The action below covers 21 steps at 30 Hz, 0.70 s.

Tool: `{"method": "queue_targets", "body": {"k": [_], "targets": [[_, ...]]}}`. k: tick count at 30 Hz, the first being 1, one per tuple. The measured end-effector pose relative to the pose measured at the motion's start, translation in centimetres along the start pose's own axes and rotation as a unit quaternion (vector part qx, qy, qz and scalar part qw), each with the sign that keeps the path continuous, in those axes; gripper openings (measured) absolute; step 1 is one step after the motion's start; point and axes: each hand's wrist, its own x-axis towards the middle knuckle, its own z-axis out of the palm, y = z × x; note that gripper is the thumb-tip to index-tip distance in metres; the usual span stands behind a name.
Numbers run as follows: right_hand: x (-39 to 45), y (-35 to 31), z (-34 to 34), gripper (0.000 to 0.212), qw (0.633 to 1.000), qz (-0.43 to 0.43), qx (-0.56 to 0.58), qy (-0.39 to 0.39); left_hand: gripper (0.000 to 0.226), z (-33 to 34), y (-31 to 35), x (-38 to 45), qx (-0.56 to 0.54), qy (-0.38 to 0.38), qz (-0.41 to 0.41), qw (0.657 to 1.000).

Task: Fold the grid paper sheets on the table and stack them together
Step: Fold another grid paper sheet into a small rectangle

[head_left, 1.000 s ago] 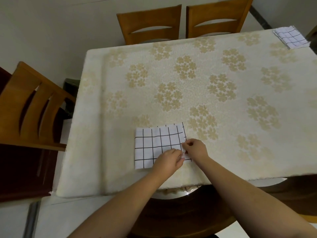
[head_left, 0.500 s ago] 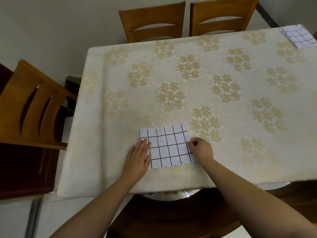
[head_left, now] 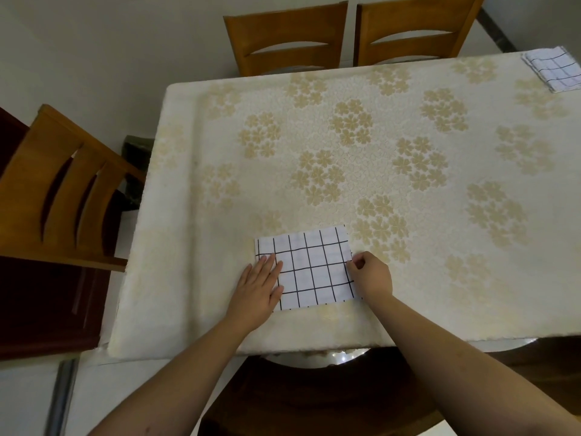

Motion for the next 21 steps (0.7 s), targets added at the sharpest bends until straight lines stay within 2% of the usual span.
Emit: {"method": "queue_targets", "body": {"k": [11,15,16,19,21], "targets": [[-0.1,0.6,0.5,0.007,0.999,-0.020,0.014,0.024,0.064,0.6,-0.3,0.0,-0.001,-0.005,0.012,1.000],[-0.3,0.7,0.9,0.028,0.998,-0.010,0.012,0.059,0.063,0.7,-0.3,0.0,0.004,-0.006,0.009,1.000],[-0.5,0.7,1.0,0.032,0.995,-0.032,-0.007,0.089,0.062,0.7,-0.3,0.0,0.006,-0.006,0.009,1.000],[-1.3,0.7,1.9,0.032,0.964,-0.178,-0.101,0.172,0.061,0.6,-0.3,0.1,0.015,-0.005,0.010,1.000],[-1.9,0.3,2.9,0.039,0.948,-0.259,-0.128,0.137,0.060,0.6,-0.2,0.1,0.020,-0.007,0.009,1.000]]}}
